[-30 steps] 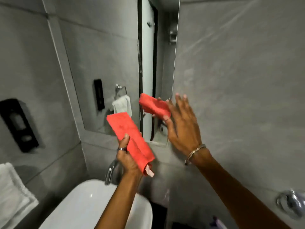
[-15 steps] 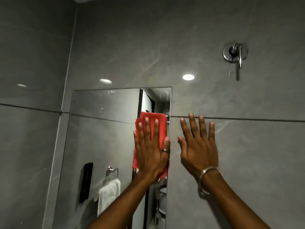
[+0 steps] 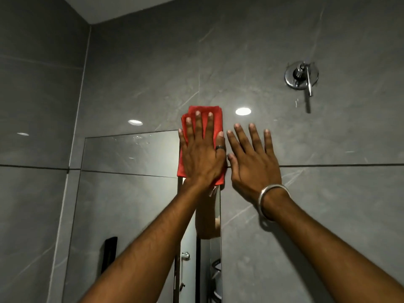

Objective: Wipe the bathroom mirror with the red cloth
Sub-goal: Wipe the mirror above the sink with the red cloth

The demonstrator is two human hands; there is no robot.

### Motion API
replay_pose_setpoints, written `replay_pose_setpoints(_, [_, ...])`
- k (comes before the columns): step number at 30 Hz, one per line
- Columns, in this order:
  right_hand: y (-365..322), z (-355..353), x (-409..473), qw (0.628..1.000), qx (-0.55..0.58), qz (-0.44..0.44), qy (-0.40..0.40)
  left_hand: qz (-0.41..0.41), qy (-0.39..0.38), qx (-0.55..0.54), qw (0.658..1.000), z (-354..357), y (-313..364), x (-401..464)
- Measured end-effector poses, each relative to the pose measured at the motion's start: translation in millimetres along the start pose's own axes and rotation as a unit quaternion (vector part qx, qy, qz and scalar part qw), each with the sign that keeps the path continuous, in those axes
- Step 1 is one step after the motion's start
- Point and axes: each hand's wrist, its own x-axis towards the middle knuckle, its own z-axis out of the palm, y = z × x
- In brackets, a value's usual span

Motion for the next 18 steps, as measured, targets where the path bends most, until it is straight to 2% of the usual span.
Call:
replay_pose_setpoints(8, [-13.7, 1.7, -45.3, 1.0, -0.007, 0.017, 0.008, 0.004, 0.019, -0.002, 1.0, 12.2, -9.5, -75.9])
replay_pose_setpoints(18, [-33.7, 3.2, -173.3, 0.999, -0.005, 0.015, -0.047, -0.003, -0.028, -0.027, 0.999, 43.4, -36.0, -278.0])
